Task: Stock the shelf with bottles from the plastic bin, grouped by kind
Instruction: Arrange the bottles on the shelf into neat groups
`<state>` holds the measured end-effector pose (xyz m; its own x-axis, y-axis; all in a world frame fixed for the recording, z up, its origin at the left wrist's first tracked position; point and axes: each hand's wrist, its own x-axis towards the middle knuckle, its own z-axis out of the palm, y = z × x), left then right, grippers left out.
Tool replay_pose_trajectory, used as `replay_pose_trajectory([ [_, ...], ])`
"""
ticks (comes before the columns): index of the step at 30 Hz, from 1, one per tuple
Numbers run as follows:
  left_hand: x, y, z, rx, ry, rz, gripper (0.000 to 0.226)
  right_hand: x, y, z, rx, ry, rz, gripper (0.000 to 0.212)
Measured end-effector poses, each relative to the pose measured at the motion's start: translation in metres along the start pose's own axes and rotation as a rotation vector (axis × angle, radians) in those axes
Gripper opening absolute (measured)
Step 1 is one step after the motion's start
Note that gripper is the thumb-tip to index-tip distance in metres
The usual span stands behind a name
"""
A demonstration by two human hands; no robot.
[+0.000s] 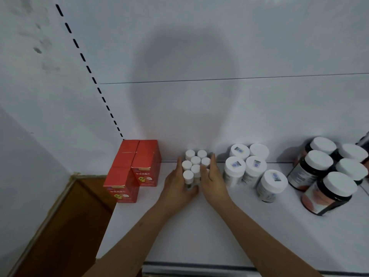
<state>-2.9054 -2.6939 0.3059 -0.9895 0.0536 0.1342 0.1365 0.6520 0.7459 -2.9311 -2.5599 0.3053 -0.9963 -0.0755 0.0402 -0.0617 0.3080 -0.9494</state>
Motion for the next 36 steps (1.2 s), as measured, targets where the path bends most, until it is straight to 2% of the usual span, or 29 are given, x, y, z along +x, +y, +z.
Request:
replay_pose_trajectory([
  [4, -0.001, 0.000, 0.000, -0.030, 0.080, -0.002, 0.063, 0.010, 0.004, 0.003, 0.056, 0.052, 0.010, 0.047],
  [6, -0.003, -0.002, 0.002, -0.034, 0.110, -0.006, 0.060, 0.007, 0.003, 0.004, 0.090, 0.094, 0.001, 0.029],
  [7, -0.003, -0.003, 0.003, -0.035, 0.120, -0.006, 0.061, 0.006, 0.004, 0.004, 0.106, 0.099, -0.006, 0.027],
  [11, -0.002, -0.002, 0.003, -0.023, 0.126, 0.002, 0.058, 0.004, 0.008, 0.001, 0.130, 0.057, -0.038, 0.033],
  [15, -0.001, 0.001, 0.002, -0.010, 0.107, 0.003, 0.065, -0.003, 0.008, -0.001, 0.038, 0.025, -0.095, 0.049],
  [19, -0.003, 0.003, 0.002, 0.013, 0.107, 0.021, 0.072, -0.017, 0.011, -0.003, -0.043, -0.027, -0.076, 0.070],
  [25, -0.005, 0.003, 0.004, -0.004, 0.160, -0.050, 0.054, -0.003, 0.010, -0.009, -0.090, -0.094, -0.081, 0.064],
  [29, -0.004, 0.001, 0.004, -0.013, 0.169, -0.080, 0.055, 0.003, 0.009, -0.009, -0.063, -0.132, -0.045, 0.074],
  [34, -0.007, 0.006, 0.003, -0.013, 0.178, -0.083, 0.060, -0.010, 0.010, -0.011, -0.110, -0.082, -0.080, 0.086],
  [36, -0.011, 0.005, 0.000, -0.027, 0.197, -0.090, 0.057, -0.020, 0.015, -0.014, -0.114, -0.084, -0.103, 0.084],
])
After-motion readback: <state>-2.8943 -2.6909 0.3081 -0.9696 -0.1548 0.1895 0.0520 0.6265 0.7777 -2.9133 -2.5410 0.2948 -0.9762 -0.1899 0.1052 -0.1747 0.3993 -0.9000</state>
